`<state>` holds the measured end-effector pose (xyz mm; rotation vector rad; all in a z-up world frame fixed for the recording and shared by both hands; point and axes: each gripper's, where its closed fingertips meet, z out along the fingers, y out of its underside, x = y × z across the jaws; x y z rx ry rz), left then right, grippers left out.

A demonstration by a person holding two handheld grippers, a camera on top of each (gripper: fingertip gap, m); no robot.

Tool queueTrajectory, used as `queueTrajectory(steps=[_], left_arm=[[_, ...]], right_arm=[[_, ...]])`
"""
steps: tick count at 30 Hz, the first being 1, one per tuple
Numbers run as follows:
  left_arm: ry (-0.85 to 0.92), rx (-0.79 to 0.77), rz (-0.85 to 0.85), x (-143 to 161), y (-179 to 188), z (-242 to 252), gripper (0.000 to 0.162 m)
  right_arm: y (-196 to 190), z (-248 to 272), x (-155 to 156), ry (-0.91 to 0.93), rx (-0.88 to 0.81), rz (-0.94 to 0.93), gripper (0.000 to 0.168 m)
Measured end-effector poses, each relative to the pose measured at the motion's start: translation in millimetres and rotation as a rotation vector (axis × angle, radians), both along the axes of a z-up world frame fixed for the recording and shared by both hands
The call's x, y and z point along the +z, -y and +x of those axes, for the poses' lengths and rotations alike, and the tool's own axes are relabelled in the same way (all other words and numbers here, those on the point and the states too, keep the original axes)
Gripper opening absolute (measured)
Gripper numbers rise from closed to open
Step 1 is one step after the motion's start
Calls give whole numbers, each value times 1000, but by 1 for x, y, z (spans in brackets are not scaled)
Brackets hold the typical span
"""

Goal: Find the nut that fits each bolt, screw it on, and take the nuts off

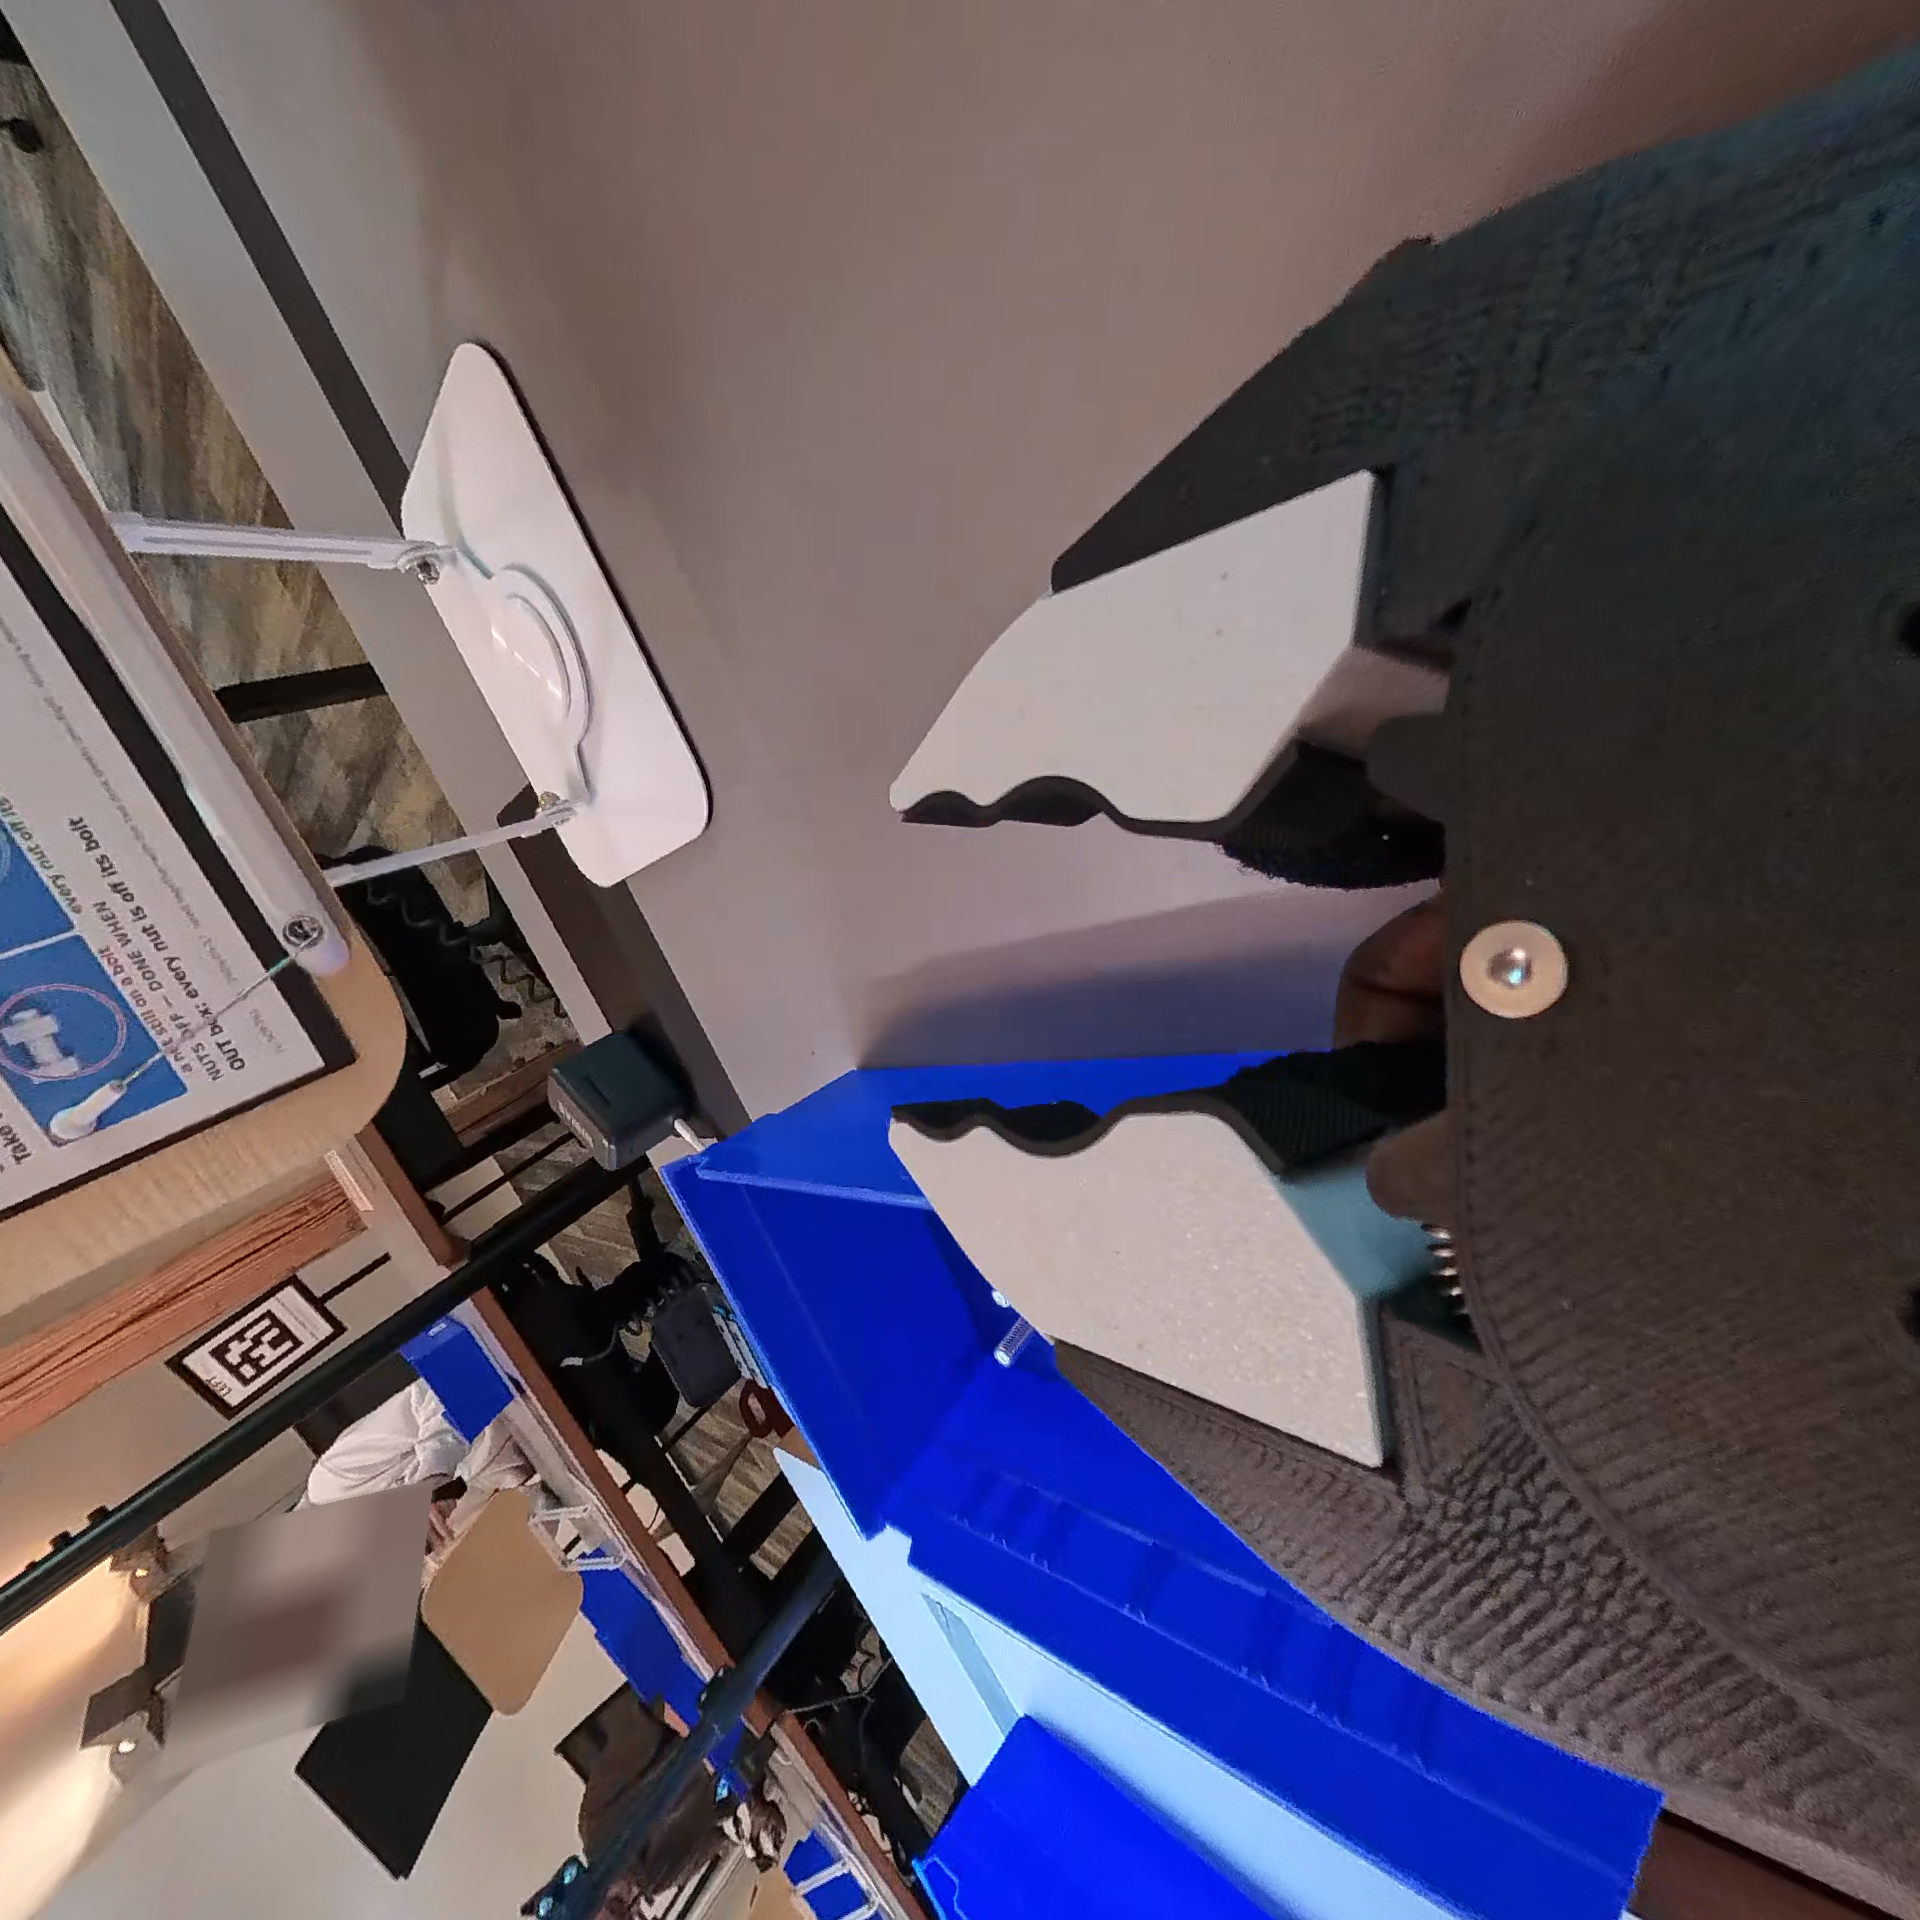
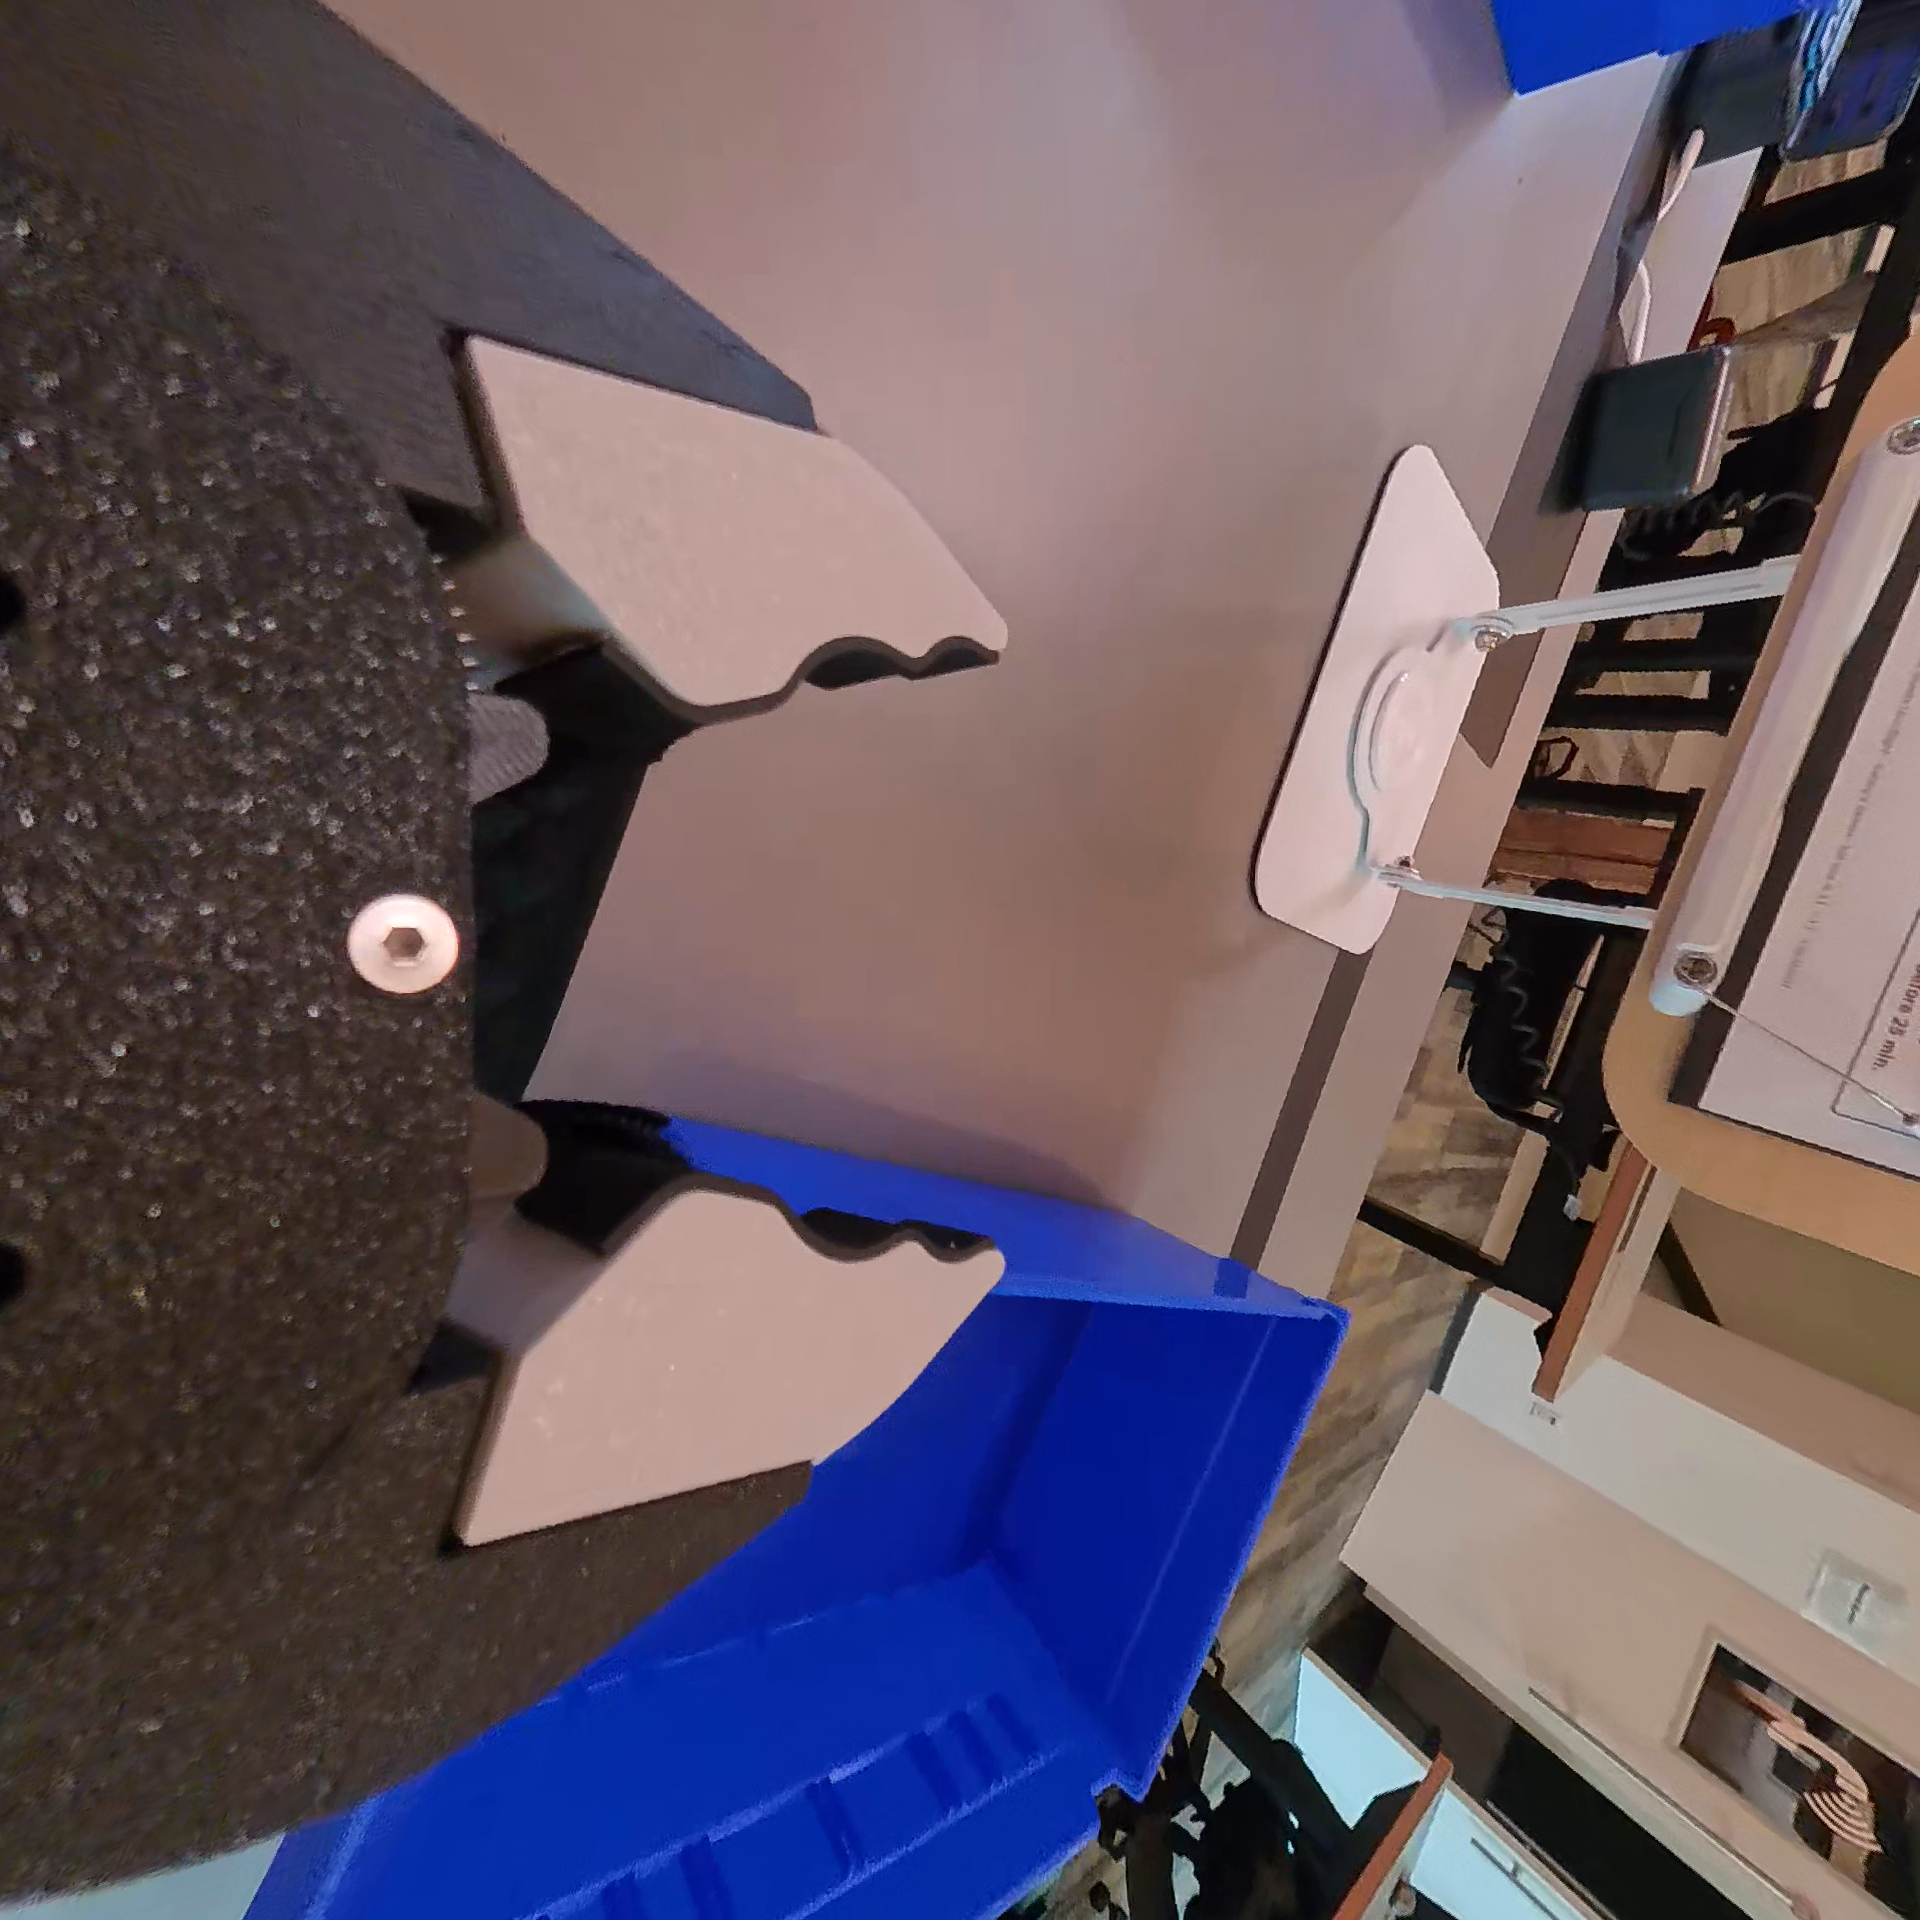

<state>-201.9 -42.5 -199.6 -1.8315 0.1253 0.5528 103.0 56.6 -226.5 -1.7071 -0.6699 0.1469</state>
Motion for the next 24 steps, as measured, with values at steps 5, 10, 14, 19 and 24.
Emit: queueTrajectory(steps=[5,10,14,19,24], left_arm=[[85,-37,64,15,7,-7,51],[267,-234,243,61,-13,18,0],[214,-224,173,57,-53,31,0],[9,-113,-22,19,-105,29,0],[-159,-61,-57,17,-120,31,0]], right_arm=[[5,-12,4,-29,74,-6,82],[13,-73,44,-220,317,8,1],[36,-126,86,-271,513,37,0],[120,-185,119,-150,770,161,0],[150,-208,104,29,821,179,0]])
